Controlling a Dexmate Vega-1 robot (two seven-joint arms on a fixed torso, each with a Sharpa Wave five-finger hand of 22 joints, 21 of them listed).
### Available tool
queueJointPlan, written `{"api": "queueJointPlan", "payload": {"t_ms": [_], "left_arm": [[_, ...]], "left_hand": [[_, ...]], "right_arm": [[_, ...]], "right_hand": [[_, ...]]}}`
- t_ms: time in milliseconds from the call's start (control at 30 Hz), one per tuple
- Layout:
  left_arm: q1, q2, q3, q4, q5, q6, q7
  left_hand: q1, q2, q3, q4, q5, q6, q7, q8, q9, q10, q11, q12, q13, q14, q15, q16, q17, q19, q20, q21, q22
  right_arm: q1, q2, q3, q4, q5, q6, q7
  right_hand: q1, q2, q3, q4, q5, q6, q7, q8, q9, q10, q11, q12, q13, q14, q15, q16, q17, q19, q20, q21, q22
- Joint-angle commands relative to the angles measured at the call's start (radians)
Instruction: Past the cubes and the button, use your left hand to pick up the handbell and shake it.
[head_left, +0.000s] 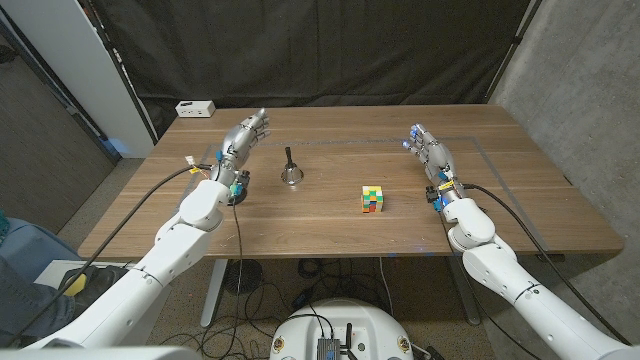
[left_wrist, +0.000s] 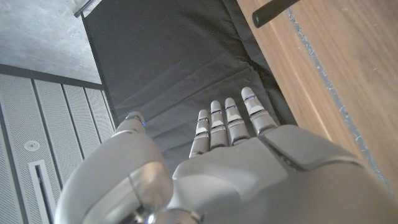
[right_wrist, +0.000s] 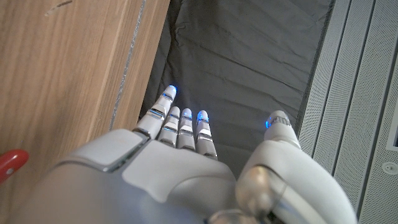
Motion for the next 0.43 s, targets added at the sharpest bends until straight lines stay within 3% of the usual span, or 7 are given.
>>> {"api": "queueJointPlan", "payload": {"t_ms": [33, 433], "left_arm": [[-0.008, -0.029, 0.015, 0.07, -0.064, -0.011, -0.005], [0.011, -0.021, 0.013, 0.061, -0.078, -0.002, 0.013]], "left_hand": [[-0.015, -0.001, -0.005, 0.0, 0.002, -0.016, 0.003, -0.004, 0.0, -0.016, 0.004, 0.0, -0.003, -0.016, 0.001, -0.005, 0.001, -0.014, 0.001, -0.01, 0.003], [-0.02, -0.001, -0.007, -0.002, 0.003, -0.011, 0.015, 0.004, 0.0, -0.014, 0.001, 0.006, -0.011, -0.016, -0.001, 0.002, 0.0, -0.014, -0.021, -0.015, 0.002]], "right_arm": [[0.008, -0.001, -0.002, 0.015, 0.025, -0.023, 0.017], [0.021, 0.009, -0.014, 0.029, 0.034, -0.036, 0.021]], "right_hand": [[-0.011, -0.001, -0.005, 0.003, -0.004, 0.002, -0.004, -0.001, 0.004, 0.005, 0.007, 0.002, 0.002, -0.004, -0.007, 0.001, 0.003, -0.008, 0.001, -0.003, 0.004], [-0.02, -0.003, -0.009, 0.007, -0.005, 0.0, -0.002, -0.002, 0.003, 0.003, 0.007, 0.0, 0.001, -0.006, -0.006, 0.001, 0.004, -0.011, 0.002, -0.004, 0.004]]}}
